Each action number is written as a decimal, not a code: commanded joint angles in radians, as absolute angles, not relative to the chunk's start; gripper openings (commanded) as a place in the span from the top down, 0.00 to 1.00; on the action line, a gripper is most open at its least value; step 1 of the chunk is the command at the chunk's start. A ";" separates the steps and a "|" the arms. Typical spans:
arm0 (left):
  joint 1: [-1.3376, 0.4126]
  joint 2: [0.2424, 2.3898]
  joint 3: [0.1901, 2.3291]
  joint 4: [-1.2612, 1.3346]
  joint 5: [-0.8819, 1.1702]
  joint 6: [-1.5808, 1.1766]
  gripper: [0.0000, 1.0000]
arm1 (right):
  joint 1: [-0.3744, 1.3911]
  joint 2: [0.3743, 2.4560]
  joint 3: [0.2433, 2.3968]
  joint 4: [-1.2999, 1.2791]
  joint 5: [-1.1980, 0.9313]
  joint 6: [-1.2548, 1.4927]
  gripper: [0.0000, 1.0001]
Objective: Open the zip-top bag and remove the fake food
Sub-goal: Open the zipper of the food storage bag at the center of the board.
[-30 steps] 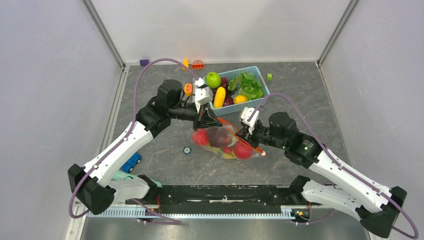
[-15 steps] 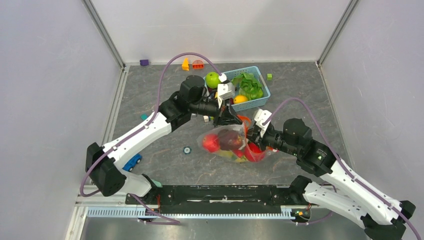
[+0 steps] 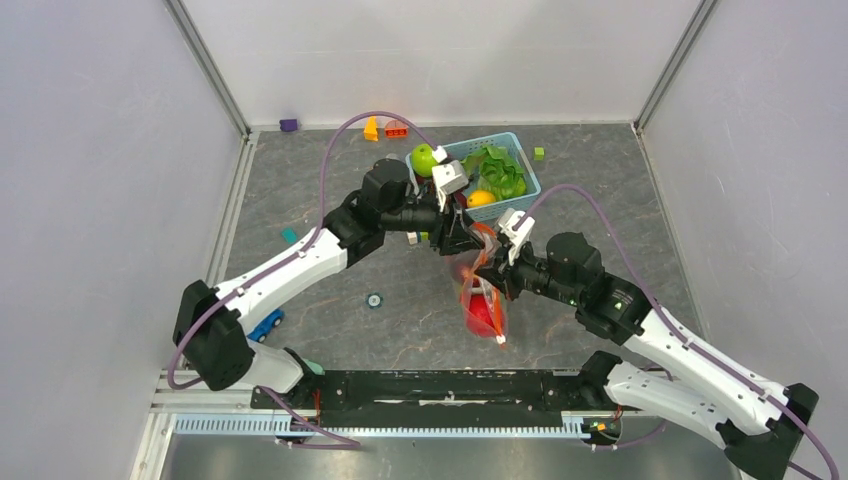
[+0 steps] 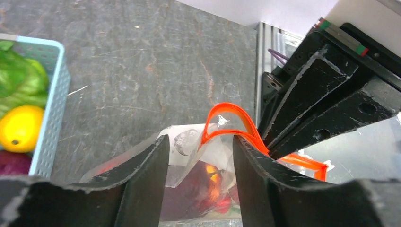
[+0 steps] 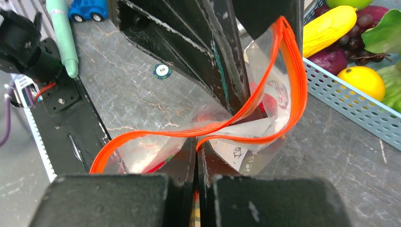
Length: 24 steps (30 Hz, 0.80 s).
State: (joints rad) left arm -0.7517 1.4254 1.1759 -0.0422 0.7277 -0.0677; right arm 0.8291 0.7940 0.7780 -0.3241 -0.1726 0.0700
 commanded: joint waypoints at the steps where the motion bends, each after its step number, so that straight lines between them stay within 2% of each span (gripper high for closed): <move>1: -0.728 1.329 1.171 0.005 0.596 -0.138 0.39 | 0.830 0.796 0.770 -0.184 -0.156 0.183 1.00; 5: -0.718 1.250 1.166 -0.097 0.425 -0.172 0.27 | 0.830 0.800 0.771 -0.154 -0.095 0.214 1.00; 9: -0.718 1.174 1.158 -0.220 0.236 -0.228 0.20 | 0.830 0.818 0.774 -0.142 -0.061 0.230 1.00; 15: -0.719 1.090 1.096 -0.356 0.130 -0.351 0.01 | 0.830 0.849 0.778 -0.138 -0.064 0.225 1.00; 24: -0.721 0.942 0.979 -0.434 0.037 -0.601 0.00 | 0.830 0.882 0.786 -0.126 -0.046 0.214 1.00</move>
State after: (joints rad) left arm -0.7193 1.0096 1.0027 -0.3962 0.1043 -0.4313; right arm 0.8291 0.8726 0.7681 -0.1848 -0.0681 0.2157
